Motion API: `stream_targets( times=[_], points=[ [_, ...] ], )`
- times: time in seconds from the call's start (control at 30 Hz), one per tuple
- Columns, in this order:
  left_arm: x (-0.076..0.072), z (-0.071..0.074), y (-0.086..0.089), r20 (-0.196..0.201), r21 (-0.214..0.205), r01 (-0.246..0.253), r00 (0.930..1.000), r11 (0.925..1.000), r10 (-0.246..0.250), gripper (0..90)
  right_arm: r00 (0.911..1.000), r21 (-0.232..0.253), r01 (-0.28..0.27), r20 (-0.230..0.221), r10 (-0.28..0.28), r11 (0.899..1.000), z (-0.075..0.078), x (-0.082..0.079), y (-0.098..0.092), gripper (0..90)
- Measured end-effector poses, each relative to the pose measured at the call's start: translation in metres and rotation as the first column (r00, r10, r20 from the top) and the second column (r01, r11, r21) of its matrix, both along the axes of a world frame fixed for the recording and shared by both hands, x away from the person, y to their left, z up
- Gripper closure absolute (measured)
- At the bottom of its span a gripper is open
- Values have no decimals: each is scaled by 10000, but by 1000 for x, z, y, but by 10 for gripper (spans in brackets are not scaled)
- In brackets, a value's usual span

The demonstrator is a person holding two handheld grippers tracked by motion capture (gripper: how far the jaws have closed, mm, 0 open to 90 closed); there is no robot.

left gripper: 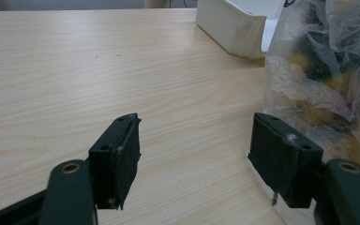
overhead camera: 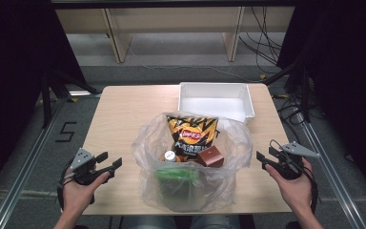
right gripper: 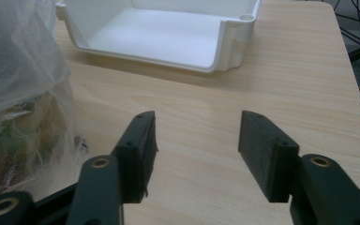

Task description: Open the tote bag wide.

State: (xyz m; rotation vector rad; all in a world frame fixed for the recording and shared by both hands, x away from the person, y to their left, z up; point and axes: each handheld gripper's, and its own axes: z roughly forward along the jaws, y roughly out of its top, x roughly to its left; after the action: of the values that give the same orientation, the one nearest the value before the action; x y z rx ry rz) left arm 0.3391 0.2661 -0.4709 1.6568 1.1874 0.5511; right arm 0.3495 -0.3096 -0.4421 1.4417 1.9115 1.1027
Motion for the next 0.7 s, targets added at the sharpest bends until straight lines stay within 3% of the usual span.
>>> stream_targets(
  times=[0.1,0.23,0.3,0.33,0.37,0.47,0.5,0.53,0.57,0.67,0.7],
  points=[
    [0,1,0,-42,1,-64,10000,10000,64,356,9996,88,-292,7,292,9995,1,-1,-1,518],
    [1,3,-2,182,27,146,9997,9999,-146,383,9989,58,-137,438,134,9999,4,-2,-3,553],
    [0,5,-2,229,-96,163,9996,9998,-161,396,9995,241,50,308,-57,9997,6,-4,0,574],
    [-1,8,-2,345,-216,208,9992,9996,-200,412,9987,57,-30,512,27,10000,8,-3,-2,588],
    [-2,10,-2,390,-219,210,9990,9995,-201,422,9993,386,68,365,-82,9992,12,-4,0,603],
    [-3,23,-3,679,-529,368,9971,9979,-331,444,9967,415,-202,798,168,9989,21,-3,-4,643],
    [-2,28,-4,783,-601,482,9960,9970,-434,453,9961,588,-32,884,-20,9983,25,-4,-2,654],
    [-2,35,-7,858,-701,583,9949,9958,-522,460,9933,549,-275,1134,212,9981,30,-3,-4,659],
    [-2,40,-8,924,-747,708,9937,9947,-638,464,9942,632,-262,1059,194,9977,37,-5,-2,660],
    [2,60,-13,1317,-1121,1099,9867,9876,-948,474,9862,637,-587,1586,479,9962,53,-1,0,654],
    [2,60,-13,1317,-1121,1099,9867,9876,-948,476,9851,718,-687,1627,562,9950,57,0,1,651]
  ],
)
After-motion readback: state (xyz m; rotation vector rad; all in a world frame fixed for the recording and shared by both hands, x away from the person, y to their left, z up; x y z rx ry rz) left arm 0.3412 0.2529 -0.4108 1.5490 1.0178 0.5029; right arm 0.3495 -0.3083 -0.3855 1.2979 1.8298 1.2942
